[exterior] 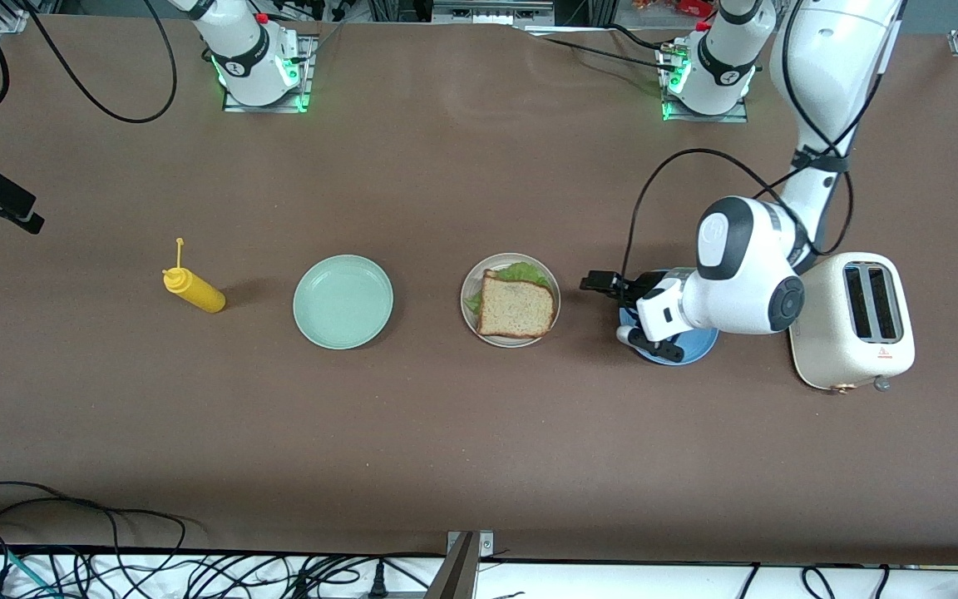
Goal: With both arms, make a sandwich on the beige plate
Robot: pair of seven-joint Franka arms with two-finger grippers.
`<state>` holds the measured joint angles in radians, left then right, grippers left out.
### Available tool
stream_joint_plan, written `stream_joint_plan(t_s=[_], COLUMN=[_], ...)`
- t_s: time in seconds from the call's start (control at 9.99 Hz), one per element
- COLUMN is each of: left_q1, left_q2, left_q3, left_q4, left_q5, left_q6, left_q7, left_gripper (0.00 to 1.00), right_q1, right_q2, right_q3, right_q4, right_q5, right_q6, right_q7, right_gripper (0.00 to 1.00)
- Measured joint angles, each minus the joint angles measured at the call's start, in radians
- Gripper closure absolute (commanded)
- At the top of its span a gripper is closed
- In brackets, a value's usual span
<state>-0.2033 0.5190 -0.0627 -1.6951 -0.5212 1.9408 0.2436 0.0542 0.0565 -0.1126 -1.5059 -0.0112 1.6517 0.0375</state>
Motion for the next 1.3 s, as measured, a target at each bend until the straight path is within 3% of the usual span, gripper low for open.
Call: stream_joint_plan(t_s=[0.4,0.8,1.3], left_q1=[0.153,0.239,0.28], left_q2=[-0.018,-0.082,-0.158], left_q3=[0.03,0.034,0.035], left_q4=[0.086,0.127,0.307], left_q5=[0.182,0.473,0.572], left_q6=[-0.133,-0.197,-0.491], left_q7=[-0.063,-0.068,-0.079], left_gripper=[0.0,0.0,0.0], right_q1=[0.0,0.0,0.0], right_q2=[0.0,0.001,0.001], right_q3=[0.0,-0.001,-0.001], right_q4=[0.0,0.0,0.001], right_q5=[0.0,0.0,0.0], right_q6=[0.0,0.0,0.0], right_q7=[-0.001,-0.001,-0.001], right_gripper=[0.0,0.0,0.0])
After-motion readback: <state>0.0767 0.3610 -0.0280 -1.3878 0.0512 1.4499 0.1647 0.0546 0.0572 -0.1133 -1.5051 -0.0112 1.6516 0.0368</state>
